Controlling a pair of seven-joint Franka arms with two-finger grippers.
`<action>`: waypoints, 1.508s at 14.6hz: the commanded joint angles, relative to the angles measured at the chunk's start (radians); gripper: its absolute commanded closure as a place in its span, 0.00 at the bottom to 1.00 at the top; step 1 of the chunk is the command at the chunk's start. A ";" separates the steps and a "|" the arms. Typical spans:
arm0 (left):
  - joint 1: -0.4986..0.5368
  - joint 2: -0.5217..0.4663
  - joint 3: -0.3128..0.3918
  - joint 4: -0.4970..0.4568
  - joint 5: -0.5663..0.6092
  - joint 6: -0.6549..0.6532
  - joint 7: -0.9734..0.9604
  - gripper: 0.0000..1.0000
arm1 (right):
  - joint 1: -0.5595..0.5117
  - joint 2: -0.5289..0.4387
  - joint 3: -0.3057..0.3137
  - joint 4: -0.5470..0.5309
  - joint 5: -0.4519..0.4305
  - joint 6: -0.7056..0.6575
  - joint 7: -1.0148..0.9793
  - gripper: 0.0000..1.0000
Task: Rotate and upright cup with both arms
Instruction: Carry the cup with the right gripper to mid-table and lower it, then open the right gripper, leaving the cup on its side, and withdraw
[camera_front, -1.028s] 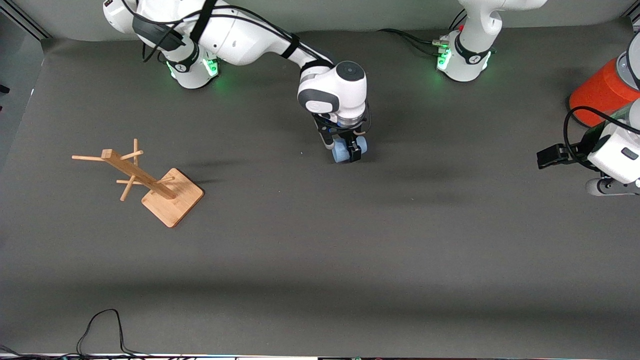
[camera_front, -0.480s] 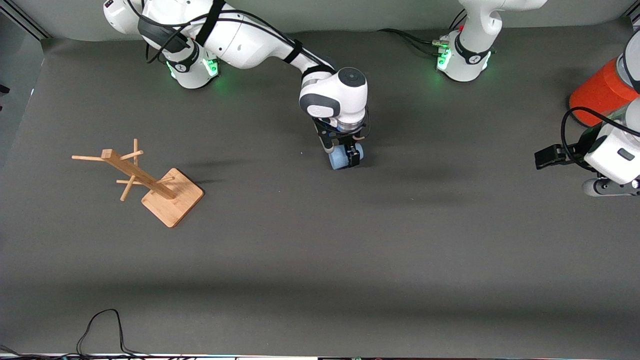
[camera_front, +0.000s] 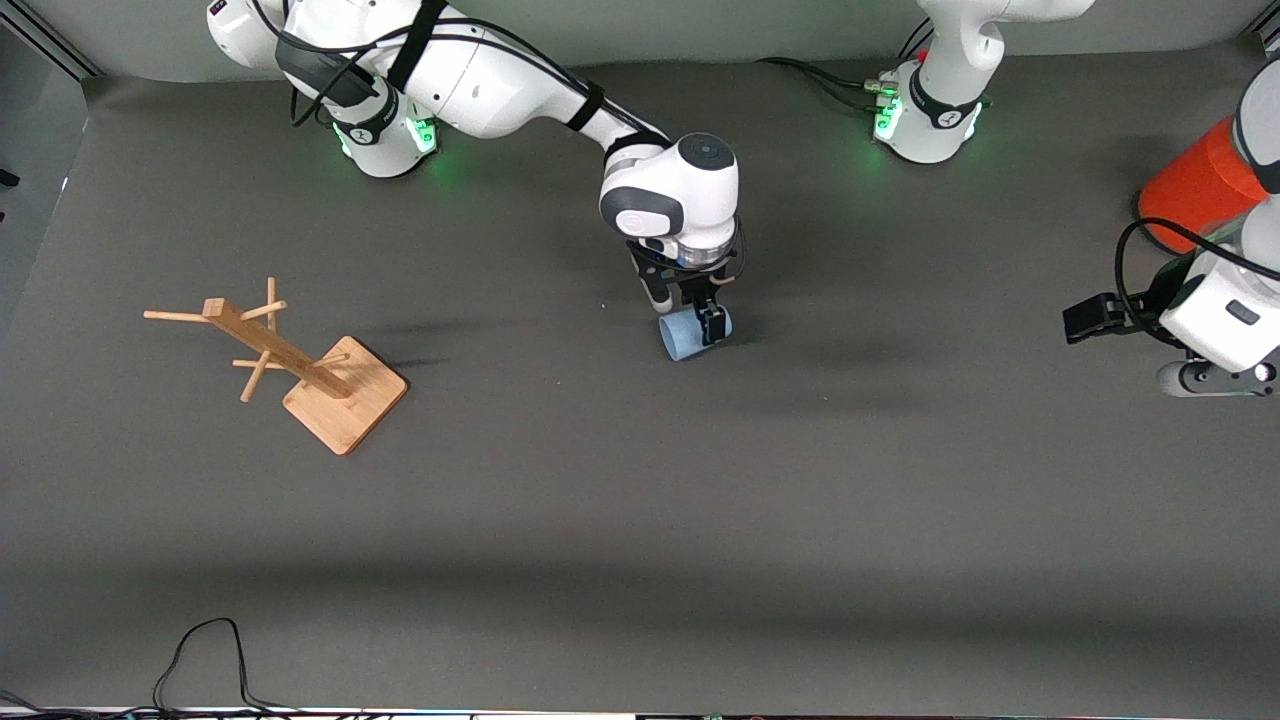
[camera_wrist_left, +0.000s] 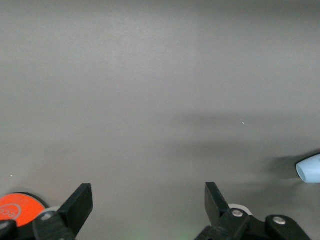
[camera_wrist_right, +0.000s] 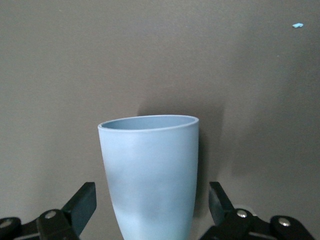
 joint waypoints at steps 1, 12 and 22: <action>-0.027 0.001 0.009 0.008 -0.002 0.006 -0.006 0.00 | 0.014 -0.009 0.007 0.056 -0.026 -0.081 0.026 0.00; -0.047 0.063 0.012 0.048 -0.073 0.006 -0.002 0.00 | -0.190 -0.267 0.029 0.157 0.454 -0.354 -0.690 0.00; -0.234 0.187 -0.027 0.051 -0.053 0.117 -0.269 0.00 | -0.448 -0.520 -0.095 0.148 0.706 -0.560 -1.498 0.00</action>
